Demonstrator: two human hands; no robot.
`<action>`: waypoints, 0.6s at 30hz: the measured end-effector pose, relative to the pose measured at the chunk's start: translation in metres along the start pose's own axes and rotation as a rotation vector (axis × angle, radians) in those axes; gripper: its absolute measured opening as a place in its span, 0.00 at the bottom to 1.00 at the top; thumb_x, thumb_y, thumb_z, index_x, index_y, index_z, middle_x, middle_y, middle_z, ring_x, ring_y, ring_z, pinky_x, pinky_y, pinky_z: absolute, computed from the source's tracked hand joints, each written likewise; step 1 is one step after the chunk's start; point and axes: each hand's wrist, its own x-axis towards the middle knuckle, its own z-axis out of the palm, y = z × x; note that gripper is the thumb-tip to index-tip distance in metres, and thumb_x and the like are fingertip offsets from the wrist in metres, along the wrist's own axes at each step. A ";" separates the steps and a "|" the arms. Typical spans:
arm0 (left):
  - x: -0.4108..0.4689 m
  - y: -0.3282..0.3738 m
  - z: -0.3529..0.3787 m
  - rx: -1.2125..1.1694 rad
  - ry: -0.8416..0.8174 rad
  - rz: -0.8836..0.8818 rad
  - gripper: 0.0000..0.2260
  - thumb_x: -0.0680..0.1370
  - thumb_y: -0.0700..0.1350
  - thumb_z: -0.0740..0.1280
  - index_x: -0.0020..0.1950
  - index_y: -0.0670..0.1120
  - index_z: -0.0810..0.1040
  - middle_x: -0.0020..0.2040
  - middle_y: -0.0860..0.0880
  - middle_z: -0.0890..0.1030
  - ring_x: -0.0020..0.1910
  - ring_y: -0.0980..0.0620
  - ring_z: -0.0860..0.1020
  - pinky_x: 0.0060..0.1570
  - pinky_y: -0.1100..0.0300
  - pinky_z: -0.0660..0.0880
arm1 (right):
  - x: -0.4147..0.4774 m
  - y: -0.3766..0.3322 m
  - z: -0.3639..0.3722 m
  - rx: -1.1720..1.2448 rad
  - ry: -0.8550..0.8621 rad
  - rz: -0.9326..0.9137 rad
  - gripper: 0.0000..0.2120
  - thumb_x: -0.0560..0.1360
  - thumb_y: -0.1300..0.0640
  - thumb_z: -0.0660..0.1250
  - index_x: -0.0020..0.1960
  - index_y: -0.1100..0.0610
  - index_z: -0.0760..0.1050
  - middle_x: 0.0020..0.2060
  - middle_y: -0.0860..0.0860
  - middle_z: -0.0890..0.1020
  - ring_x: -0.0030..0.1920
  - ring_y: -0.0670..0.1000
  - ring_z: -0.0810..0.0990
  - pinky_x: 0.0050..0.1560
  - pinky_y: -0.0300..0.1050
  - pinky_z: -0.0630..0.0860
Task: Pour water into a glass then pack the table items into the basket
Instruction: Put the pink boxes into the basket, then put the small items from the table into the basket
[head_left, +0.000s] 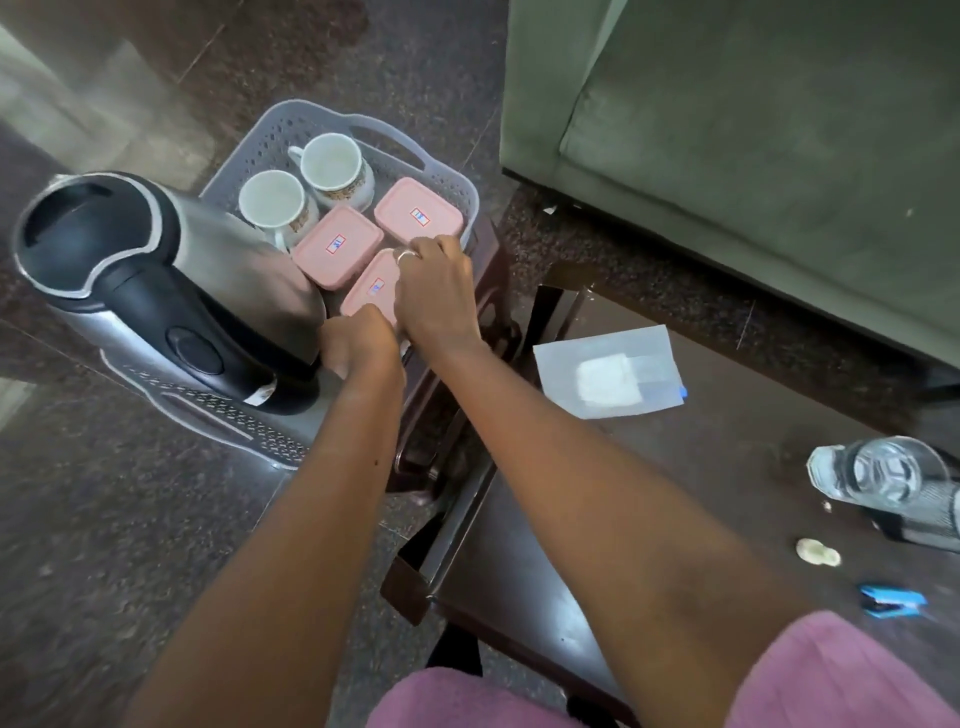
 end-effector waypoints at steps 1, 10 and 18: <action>-0.008 0.000 0.000 0.043 0.027 0.048 0.18 0.71 0.38 0.61 0.59 0.37 0.76 0.57 0.38 0.80 0.55 0.40 0.79 0.56 0.48 0.77 | -0.009 0.002 -0.003 0.049 0.032 0.010 0.14 0.76 0.64 0.57 0.57 0.61 0.77 0.60 0.55 0.77 0.63 0.58 0.68 0.59 0.50 0.64; -0.155 -0.101 0.039 0.234 -0.239 0.739 0.22 0.72 0.27 0.56 0.64 0.37 0.72 0.68 0.39 0.71 0.69 0.42 0.67 0.68 0.64 0.56 | -0.159 0.123 -0.032 0.435 0.236 0.560 0.18 0.76 0.49 0.55 0.62 0.54 0.72 0.59 0.54 0.74 0.60 0.52 0.69 0.58 0.38 0.62; -0.263 -0.239 0.066 0.849 -0.699 0.672 0.19 0.74 0.37 0.62 0.65 0.40 0.70 0.64 0.40 0.73 0.65 0.42 0.70 0.66 0.53 0.65 | -0.313 0.243 -0.074 0.069 0.328 0.870 0.10 0.65 0.71 0.64 0.44 0.67 0.80 0.48 0.67 0.79 0.47 0.69 0.77 0.49 0.57 0.76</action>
